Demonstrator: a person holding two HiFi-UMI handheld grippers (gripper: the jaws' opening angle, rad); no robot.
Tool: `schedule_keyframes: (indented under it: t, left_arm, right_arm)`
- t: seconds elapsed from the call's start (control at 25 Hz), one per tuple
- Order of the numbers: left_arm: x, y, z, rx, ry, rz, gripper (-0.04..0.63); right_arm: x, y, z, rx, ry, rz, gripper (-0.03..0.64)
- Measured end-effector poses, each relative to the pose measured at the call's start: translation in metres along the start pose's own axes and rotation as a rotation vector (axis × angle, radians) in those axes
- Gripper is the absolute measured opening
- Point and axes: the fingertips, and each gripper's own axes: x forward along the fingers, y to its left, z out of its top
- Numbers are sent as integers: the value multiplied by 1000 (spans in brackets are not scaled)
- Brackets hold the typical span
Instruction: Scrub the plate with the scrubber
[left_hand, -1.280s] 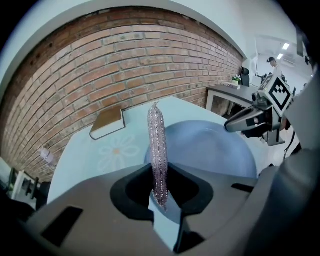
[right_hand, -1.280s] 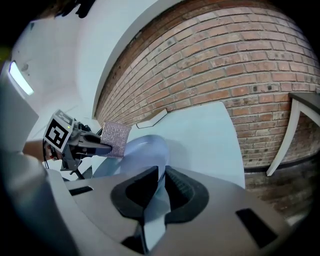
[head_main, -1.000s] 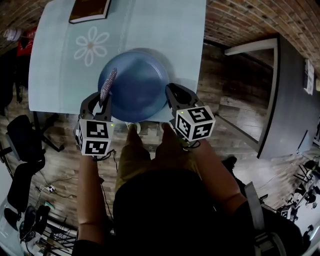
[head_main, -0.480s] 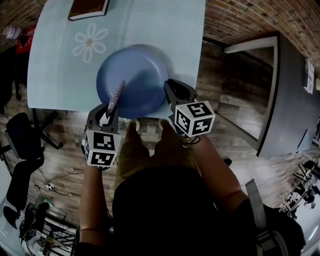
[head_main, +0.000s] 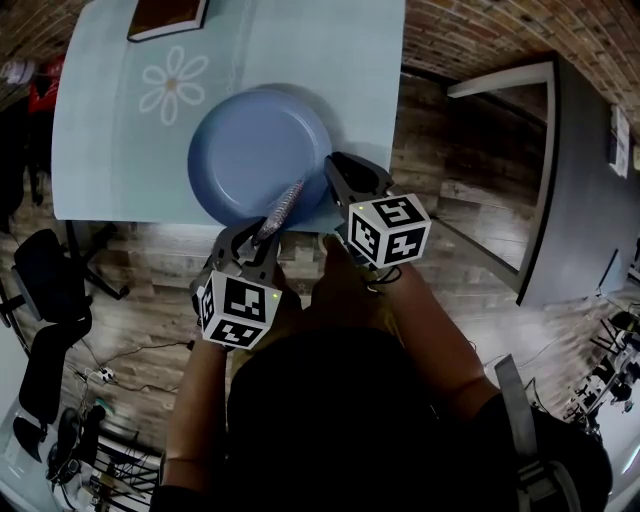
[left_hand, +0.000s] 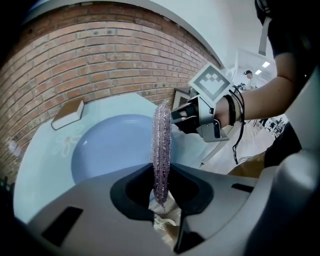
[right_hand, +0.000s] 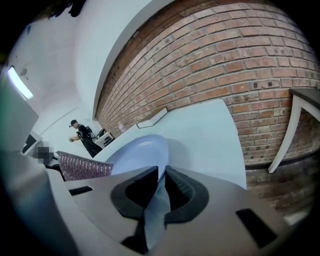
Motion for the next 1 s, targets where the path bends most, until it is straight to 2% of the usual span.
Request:
schedule_keyframes:
  t: [0.12, 0.32, 0.48, 0.68, 1.0]
  left_arm:
    - [10, -15, 11, 20, -22, -40, 84]
    - [26, -24, 29, -5, -61, -67, 84]
    - [35, -22, 39, -24, -88, -61, 84]
    - [47, -15, 48, 20, -87, -38, 83]
    - [61, 9, 62, 34, -76, -7, 83]
  right_arm:
    - [0, -1, 1, 4, -5, -1, 64]
    - [1, -2, 2, 19, -17, -6, 64]
    - [2, -3, 2, 32, -24, -8, 63]
    - [2, -3, 2, 35, -25, -11, 62]
    - [2, -2, 4, 38, -32, -13, 61]
